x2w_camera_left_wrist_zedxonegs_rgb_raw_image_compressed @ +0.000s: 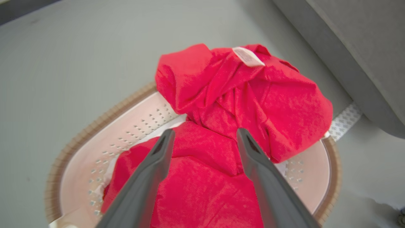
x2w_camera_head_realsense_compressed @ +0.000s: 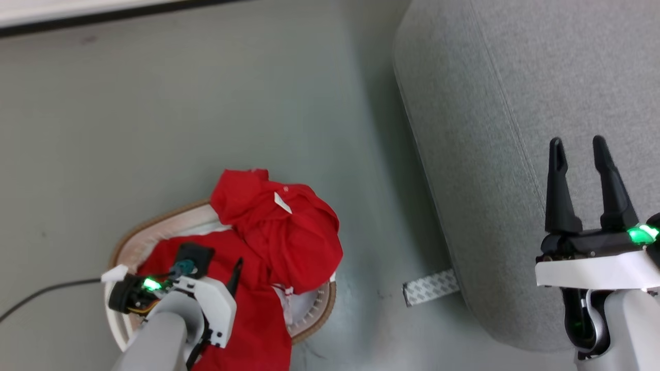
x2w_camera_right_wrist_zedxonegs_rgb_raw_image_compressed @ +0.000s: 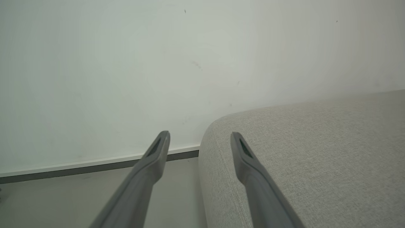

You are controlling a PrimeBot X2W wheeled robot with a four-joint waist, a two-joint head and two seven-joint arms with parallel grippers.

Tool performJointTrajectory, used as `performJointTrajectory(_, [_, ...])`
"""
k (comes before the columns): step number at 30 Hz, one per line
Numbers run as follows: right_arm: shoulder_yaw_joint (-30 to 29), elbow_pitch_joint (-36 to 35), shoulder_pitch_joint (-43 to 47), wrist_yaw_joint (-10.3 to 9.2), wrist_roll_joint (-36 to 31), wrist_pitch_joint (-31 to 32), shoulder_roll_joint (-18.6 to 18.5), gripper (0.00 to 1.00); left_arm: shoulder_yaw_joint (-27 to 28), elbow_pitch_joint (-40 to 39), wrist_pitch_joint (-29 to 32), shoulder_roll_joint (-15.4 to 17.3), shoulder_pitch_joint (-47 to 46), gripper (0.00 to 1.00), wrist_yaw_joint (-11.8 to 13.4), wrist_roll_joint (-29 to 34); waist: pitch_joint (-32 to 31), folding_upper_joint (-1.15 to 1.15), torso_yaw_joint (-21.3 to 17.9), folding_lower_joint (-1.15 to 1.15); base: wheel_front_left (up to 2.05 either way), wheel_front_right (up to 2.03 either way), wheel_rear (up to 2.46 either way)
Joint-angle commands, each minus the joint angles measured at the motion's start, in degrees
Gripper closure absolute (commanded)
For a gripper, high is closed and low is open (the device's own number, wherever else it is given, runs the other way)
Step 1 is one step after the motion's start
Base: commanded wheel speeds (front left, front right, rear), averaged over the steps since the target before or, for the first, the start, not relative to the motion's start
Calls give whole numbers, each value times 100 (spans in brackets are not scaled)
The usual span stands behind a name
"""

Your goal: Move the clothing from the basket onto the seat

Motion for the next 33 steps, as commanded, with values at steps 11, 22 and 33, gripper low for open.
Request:
performJointTrajectory(11, [-95, -634, -400, -12, 309, -1, -14, 0, -420, 1196, 530, 228, -939, 0, -72, 98, 1107, 0, -589, -1, 0, 0, 0])
performJointTrajectory(22, [-72, -1183, -508, -12, 669, -1, -15, 0, -693, 1602, 1450, 498, -1386, 0, -79, 121, 1714, 0, -903, -1, 0, 0, 0])
performJointTrajectory(33, [-37, -1166, -568, -12, 750, -1, -15, 0, -891, 1670, 1812, 525, -1461, 100, -65, 102, 1845, 0, -927, -1, 0, 0, 0])
